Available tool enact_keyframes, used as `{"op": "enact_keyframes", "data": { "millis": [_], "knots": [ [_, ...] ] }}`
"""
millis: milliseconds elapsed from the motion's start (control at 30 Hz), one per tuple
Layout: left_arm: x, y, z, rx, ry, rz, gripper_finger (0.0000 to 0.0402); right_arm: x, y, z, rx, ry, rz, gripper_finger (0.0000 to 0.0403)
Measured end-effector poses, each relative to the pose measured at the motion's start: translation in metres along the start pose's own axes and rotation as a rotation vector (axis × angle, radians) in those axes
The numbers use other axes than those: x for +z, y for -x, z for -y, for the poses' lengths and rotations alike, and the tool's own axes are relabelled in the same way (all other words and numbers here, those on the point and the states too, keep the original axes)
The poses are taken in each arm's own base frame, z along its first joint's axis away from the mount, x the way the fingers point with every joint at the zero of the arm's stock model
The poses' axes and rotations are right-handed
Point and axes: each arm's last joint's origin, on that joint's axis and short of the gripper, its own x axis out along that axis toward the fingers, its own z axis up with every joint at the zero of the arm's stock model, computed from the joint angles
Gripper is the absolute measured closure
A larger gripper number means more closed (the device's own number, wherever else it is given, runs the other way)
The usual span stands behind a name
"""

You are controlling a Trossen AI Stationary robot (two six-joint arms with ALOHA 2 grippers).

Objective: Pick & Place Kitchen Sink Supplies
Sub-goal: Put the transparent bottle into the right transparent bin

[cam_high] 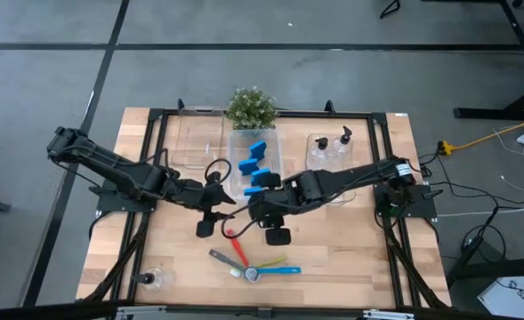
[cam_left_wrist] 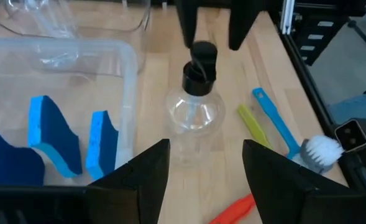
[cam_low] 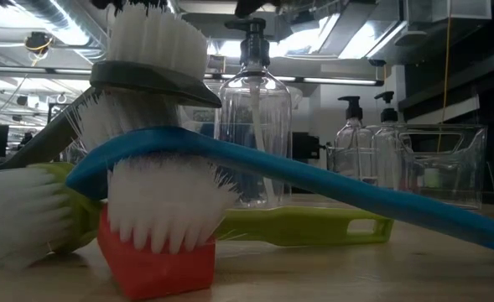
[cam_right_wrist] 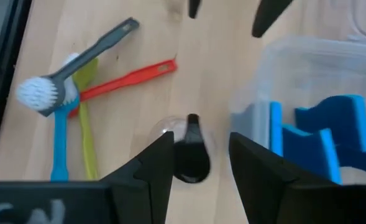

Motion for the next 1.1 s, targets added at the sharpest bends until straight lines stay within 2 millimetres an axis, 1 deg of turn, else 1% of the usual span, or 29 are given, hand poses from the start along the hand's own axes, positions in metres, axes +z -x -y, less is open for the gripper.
{"op": "enact_keyframes", "data": {
  "millis": [133,233,367,533,633,800,967,1100],
  "knots": [
    [-0.001,-0.001,0.000,0.002,0.000,-0.001,0.0206,0.001,0.000,0.000,0.009,0.001,0.011,0.0248],
    [-0.001,-0.001,0.000,0.002,0.000,0.000,0.0206,0.003,0.005,0.001,0.028,-0.004,0.015,0.0235],
    [-0.001,-0.001,-0.001,0.015,0.000,0.008,0.0207,0.006,0.011,0.003,0.120,-0.020,0.033,0.0194],
    [-0.001,-0.001,-0.001,0.019,0.000,0.010,0.0206,0.001,0.009,0.007,0.117,-0.070,-0.026,0.0129],
    [-0.001,-0.001,-0.001,0.019,-0.002,0.010,0.0207,-0.001,0.007,0.009,0.084,-0.072,-0.041,0.0107],
    [-0.001,-0.001,-0.001,0.027,-0.002,0.012,0.0206,-0.001,0.002,0.009,0.027,-0.065,-0.046,0.0105],
    [-0.001,-0.001,-0.001,0.028,-0.002,0.011,0.0208,-0.001,-0.016,0.007,0.025,-0.054,-0.089,0.0116],
    [-0.001,-0.001,-0.001,0.029,-0.003,0.008,0.0206,-0.002,-0.022,0.006,0.024,-0.044,-0.109,0.0122]
  ]
}}
